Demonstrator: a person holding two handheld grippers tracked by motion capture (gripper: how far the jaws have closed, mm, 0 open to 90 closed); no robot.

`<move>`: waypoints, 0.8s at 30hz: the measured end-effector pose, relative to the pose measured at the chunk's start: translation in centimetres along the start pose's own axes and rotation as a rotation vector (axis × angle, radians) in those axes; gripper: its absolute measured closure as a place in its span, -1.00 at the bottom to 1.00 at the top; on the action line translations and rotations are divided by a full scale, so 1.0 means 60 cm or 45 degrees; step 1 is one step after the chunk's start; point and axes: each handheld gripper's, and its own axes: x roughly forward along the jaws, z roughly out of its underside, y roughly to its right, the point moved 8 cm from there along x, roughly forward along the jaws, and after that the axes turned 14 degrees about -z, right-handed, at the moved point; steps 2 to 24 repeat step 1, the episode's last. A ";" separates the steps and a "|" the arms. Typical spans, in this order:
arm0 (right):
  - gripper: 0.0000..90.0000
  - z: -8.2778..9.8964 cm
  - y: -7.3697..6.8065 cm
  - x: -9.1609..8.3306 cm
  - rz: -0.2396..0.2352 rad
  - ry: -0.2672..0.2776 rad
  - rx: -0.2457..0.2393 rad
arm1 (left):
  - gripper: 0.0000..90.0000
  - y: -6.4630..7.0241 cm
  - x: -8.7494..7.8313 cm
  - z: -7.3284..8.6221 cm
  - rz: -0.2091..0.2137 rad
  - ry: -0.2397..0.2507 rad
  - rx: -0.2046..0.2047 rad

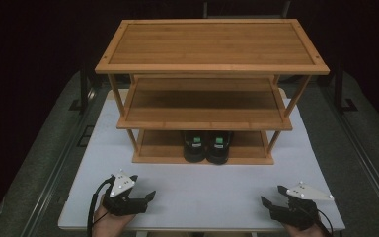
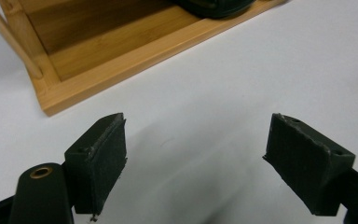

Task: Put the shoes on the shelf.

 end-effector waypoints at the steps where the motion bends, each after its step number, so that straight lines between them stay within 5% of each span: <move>1: -0.38 0.000 -0.001 0.000 -0.003 0.003 -0.003 | -0.57 0.000 0.000 0.000 0.000 0.000 0.000; 24: -0.38 0.000 -0.001 0.000 -0.003 0.003 -0.003 | -0.57 0.000 0.000 0.000 0.000 0.000 0.000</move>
